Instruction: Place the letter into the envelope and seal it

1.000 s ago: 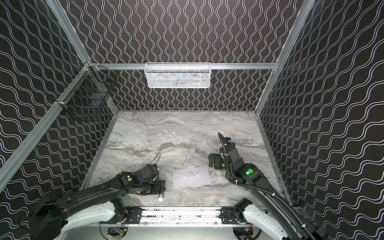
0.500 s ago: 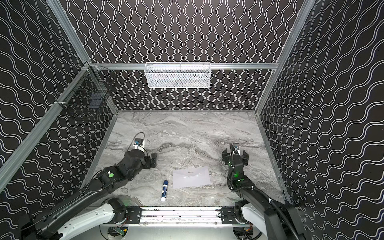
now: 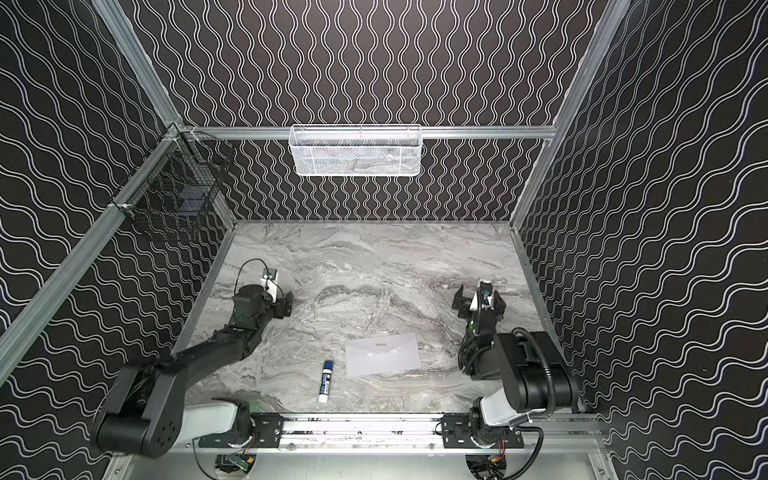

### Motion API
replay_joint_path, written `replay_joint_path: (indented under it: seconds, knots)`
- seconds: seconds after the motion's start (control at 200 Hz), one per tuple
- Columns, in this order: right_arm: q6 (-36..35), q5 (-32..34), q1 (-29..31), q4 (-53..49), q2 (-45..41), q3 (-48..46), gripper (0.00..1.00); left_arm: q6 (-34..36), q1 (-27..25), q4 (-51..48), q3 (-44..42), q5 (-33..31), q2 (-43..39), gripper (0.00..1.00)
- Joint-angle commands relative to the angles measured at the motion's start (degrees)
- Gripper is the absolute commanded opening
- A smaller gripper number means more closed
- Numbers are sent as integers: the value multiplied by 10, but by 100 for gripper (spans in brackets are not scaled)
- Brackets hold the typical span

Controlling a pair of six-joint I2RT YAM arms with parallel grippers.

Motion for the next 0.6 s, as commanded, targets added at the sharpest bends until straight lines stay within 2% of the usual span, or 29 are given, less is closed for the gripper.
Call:
replay_joint_path:
  seconds: [0.0,0.06,0.13,0.27,0.395,0.596]
  knots:
    - [36,-39,-18,-73,-2,20,100,5,16,150,12,43,55,87]
    - [32,-36,-17,-62,-6,13,100,-22,58,202,-19,92,64,92]
    - [27,-31,-14,-27,5,5,100,-26,60,273,-40,86,88,98]
    - [30,-35,-14,-55,6,18,100,-25,59,258,-34,85,88,99]
    - [38,-66,-24,-98,6,37,100,-25,59,261,-32,83,92,99]
    - [39,-73,-27,-90,8,35,100,-26,58,267,-38,83,87,99]
